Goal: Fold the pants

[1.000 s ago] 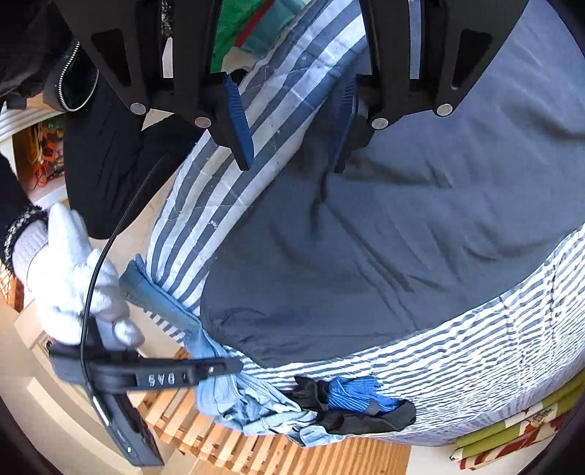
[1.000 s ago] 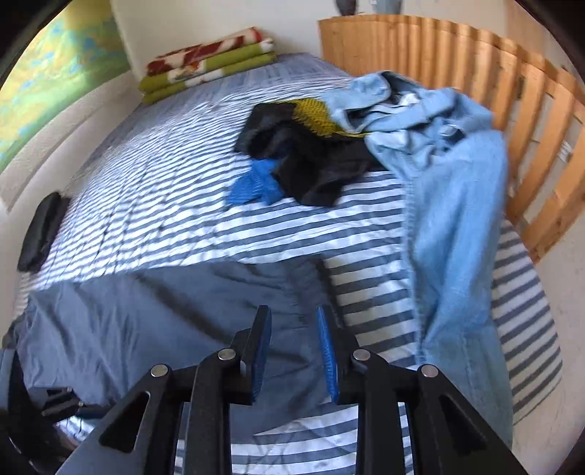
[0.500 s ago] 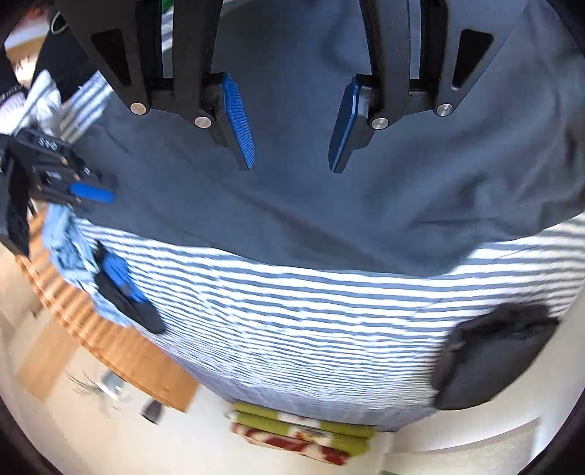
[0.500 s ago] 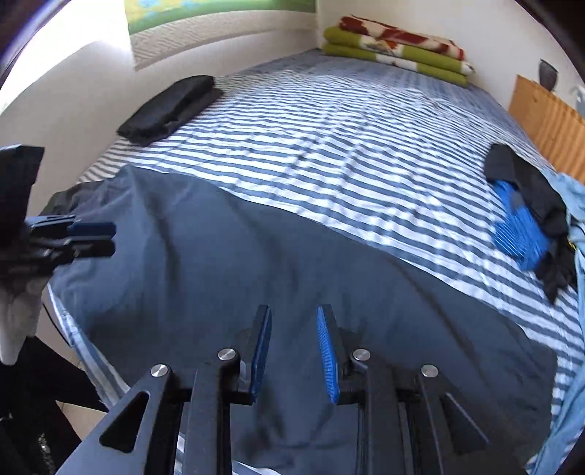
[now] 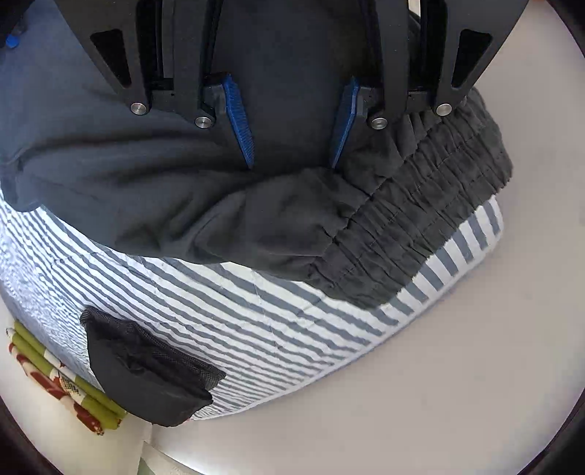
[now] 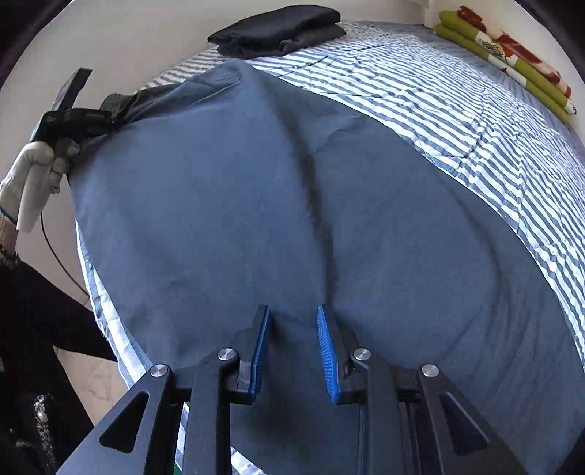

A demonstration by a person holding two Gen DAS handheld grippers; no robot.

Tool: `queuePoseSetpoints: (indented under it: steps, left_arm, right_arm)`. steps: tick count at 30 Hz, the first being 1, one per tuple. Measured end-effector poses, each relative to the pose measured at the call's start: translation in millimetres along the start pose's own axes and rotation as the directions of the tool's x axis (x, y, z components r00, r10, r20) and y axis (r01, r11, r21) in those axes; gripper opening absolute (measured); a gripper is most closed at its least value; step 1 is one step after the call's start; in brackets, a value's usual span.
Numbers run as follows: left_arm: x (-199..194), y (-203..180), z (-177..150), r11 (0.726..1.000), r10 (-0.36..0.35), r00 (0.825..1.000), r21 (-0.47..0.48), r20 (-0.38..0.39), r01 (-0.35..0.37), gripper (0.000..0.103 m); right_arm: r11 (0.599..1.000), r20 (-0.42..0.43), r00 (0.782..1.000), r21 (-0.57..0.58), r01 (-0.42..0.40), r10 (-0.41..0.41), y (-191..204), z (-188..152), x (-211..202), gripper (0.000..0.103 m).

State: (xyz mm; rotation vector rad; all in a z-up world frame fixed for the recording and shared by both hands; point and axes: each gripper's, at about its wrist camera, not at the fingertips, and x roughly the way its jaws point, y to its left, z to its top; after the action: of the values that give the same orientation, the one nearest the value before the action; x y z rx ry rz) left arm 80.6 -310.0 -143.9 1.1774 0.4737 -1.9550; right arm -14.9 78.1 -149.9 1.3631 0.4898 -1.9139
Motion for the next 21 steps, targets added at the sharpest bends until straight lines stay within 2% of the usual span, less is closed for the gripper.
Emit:
queuePoseSetpoints:
  steps: [1, 2, 4, 5, 6, 9, 10, 11, 12, 13, 15, 17, 20, 21]
  left_arm:
    - [-9, -8, 1, 1.000, 0.011, 0.999, 0.024, 0.030, -0.012, 0.046]
    - [-20, -16, 4, 0.999, -0.017, 0.998, 0.052, 0.056, 0.014, 0.046]
    - [-43, -40, 9, 0.990, -0.121, 0.988, 0.092, 0.100, 0.112, 0.048]
    - [-54, -54, 11, 0.979, -0.184, 0.977, 0.109, 0.110, 0.172, 0.052]
    - [-62, -70, 12, 0.958, -0.267, 0.958, 0.131, 0.101, 0.253, 0.056]
    - [-78, -116, 10, 0.896, -0.421, 0.905, 0.183, 0.062, 0.405, 0.056]
    - [-78, -133, 11, 0.867, -0.474, 0.880, 0.188, 0.032, 0.461, 0.056]
    - [-76, -148, 11, 0.835, -0.528, 0.849, 0.183, -0.003, 0.520, 0.056]
    - [-72, -164, 11, 0.809, -0.565, 0.824, 0.175, -0.036, 0.562, 0.056]
    - [-68, -174, 12, 0.797, -0.579, 0.813, 0.169, -0.058, 0.580, 0.056]
    - [-63, -192, 11, 0.793, -0.577, 0.812, 0.179, -0.082, 0.582, 0.056]
    - [-61, -205, 12, 0.803, -0.555, 0.828, 0.203, -0.086, 0.559, 0.056]
    - [-51, -209, 8, 0.798, -0.563, 0.820, 0.191, -0.106, 0.572, 0.056]
    - [-47, -210, 10, 0.800, -0.558, 0.822, 0.188, -0.111, 0.569, 0.056]
  right_arm:
    - [1.000, -0.019, 0.999, 0.004, -0.026, 0.026, -3, 3, -4, 0.024]
    - [0.999, -0.013, 0.999, 0.013, -0.049, 0.049, -7, 8, -10, 0.024]
    - [0.998, 0.048, 0.997, 0.034, -0.057, 0.055, -19, 24, -29, 0.024]
    - [0.998, 0.083, 0.995, 0.046, -0.051, 0.047, -27, 34, -37, 0.025]
    - [0.997, 0.119, 0.992, 0.068, -0.047, 0.039, -37, 45, -44, 0.026]
    - [0.986, 0.159, 0.984, 0.133, -0.099, 0.078, -64, 83, -44, 0.033]
    - [0.980, 0.152, 0.982, 0.147, -0.133, 0.111, -71, 95, -37, 0.040]
    - [0.973, 0.148, 0.979, 0.158, -0.166, 0.143, -77, 106, -30, 0.042]
    - [0.967, 0.148, 0.975, 0.167, -0.190, 0.166, -81, 118, -21, 0.043]
    - [0.965, 0.146, 0.973, 0.169, -0.201, 0.177, -83, 128, -13, 0.043]
    - [0.968, 0.134, 0.973, 0.142, -0.208, 0.189, -78, 146, 6, 0.043]
    - [0.968, 0.115, 0.972, 0.121, -0.220, 0.207, -75, 161, 25, 0.043]
    - [0.968, 0.071, 0.970, 0.082, -0.237, 0.232, -64, 172, 47, 0.043]
    - [0.968, 0.059, 0.969, 0.067, -0.243, 0.239, -60, 175, 53, 0.042]
